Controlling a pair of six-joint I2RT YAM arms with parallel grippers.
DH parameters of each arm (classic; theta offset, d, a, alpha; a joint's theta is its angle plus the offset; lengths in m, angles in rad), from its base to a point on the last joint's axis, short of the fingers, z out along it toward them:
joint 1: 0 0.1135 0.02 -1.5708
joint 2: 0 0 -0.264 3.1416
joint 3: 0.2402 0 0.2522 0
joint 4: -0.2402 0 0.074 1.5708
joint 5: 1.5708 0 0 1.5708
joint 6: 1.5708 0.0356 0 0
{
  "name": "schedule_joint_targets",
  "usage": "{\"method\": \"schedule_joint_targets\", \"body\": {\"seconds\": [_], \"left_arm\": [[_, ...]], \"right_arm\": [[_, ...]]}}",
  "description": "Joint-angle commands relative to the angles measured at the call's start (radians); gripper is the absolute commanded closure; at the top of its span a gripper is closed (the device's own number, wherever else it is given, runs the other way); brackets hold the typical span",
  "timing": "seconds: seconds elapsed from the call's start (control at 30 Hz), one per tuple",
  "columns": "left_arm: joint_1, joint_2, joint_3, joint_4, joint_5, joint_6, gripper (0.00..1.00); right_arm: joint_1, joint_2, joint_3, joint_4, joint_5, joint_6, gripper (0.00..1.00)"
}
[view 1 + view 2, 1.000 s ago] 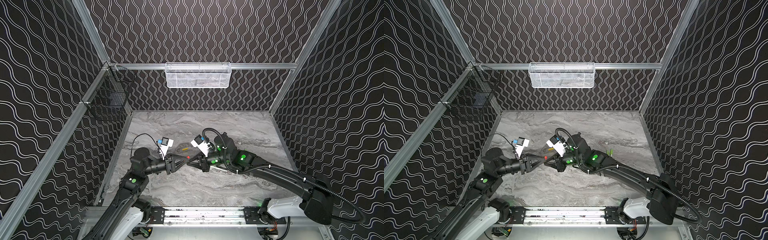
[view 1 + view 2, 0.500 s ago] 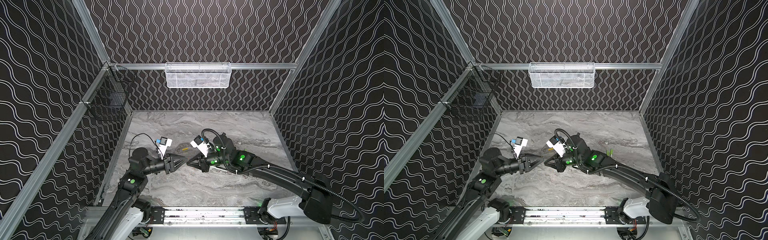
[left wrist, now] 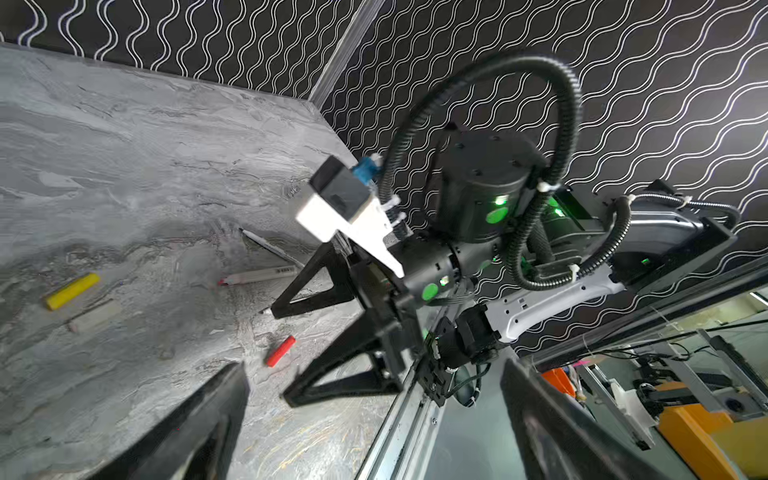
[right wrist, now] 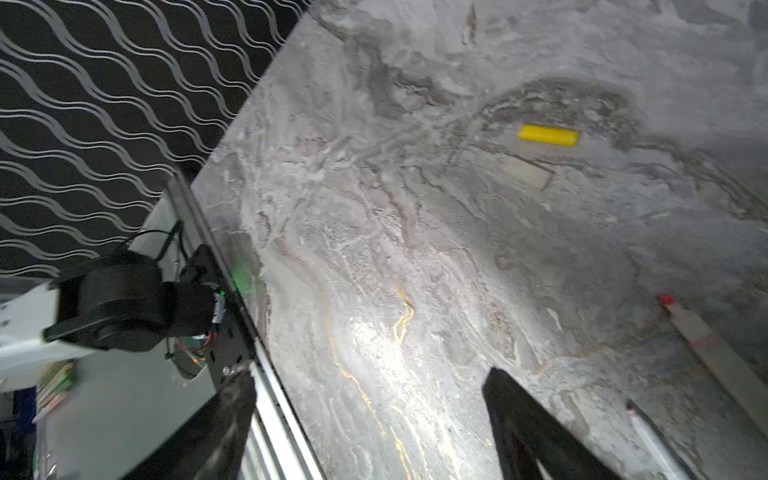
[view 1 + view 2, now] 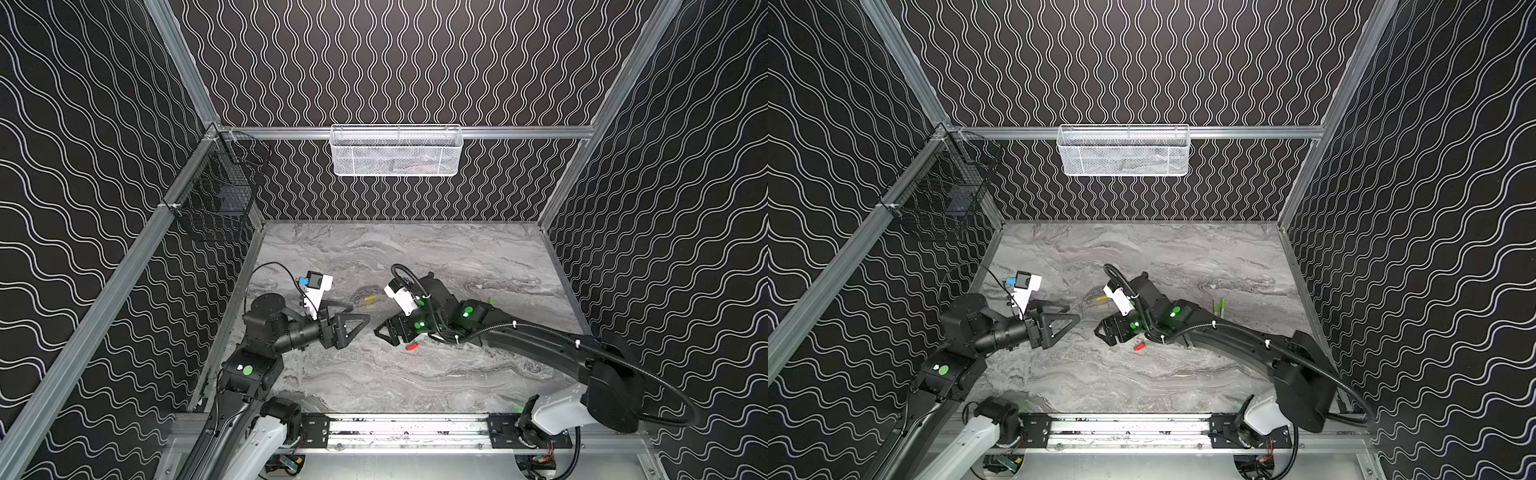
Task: Insert the pens into the pen caps
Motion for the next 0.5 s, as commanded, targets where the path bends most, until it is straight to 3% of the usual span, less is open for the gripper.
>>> {"method": "schedule_joint_targets", "body": {"seconds": [0.0,0.17,0.47], "left_arm": [[0.003,-0.007,0.026,-0.103,-0.041,0.077,0.01],[0.004,-0.019,0.020,-0.106,-0.044,0.081,0.01],[0.007,0.007,0.008,-0.074,-0.024,0.074,0.01]], "right_arm": [[-0.005,0.055,0.039,-0.122,0.109,0.026,0.12],[-0.017,0.074,-0.001,-0.151,0.146,0.068,0.13],[-0.072,0.097,-0.125,-0.118,0.059,0.019,0.13]]}}
